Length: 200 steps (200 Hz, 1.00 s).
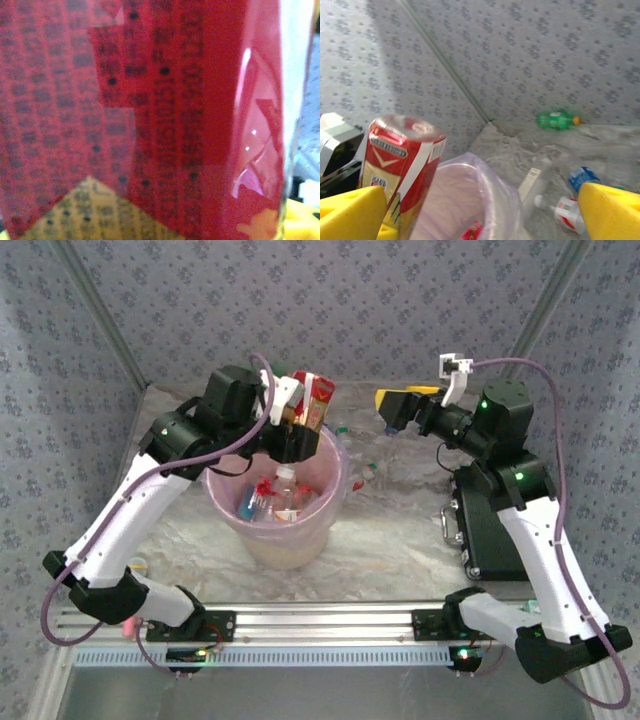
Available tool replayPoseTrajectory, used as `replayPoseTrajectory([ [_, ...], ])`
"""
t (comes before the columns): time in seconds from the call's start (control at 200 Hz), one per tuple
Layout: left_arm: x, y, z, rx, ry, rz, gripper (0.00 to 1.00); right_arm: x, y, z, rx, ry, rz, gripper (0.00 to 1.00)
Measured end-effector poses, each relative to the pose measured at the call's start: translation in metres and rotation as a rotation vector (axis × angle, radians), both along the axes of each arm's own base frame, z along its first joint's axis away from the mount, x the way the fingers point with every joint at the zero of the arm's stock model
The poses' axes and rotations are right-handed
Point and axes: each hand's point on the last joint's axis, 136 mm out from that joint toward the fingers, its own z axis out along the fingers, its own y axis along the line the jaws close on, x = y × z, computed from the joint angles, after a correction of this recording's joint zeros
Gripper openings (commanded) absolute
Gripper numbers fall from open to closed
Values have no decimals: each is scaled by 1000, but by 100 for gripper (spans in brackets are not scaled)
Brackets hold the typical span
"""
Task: Put the plastic bottles in the bin
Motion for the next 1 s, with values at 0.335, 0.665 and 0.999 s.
replayPoseTrajectory([
  [0.335, -5, 46, -93, 337, 153, 108, 40, 26, -34, -55, -45, 131, -143, 100],
  [0.665, -17, 68, -164, 486, 248, 125, 43, 39, -48, -76, -73, 183, -188, 100],
  [0.999, -15, 66, -197, 502, 259, 120, 70, 44, -55, -102, -134, 258, -224, 100],
])
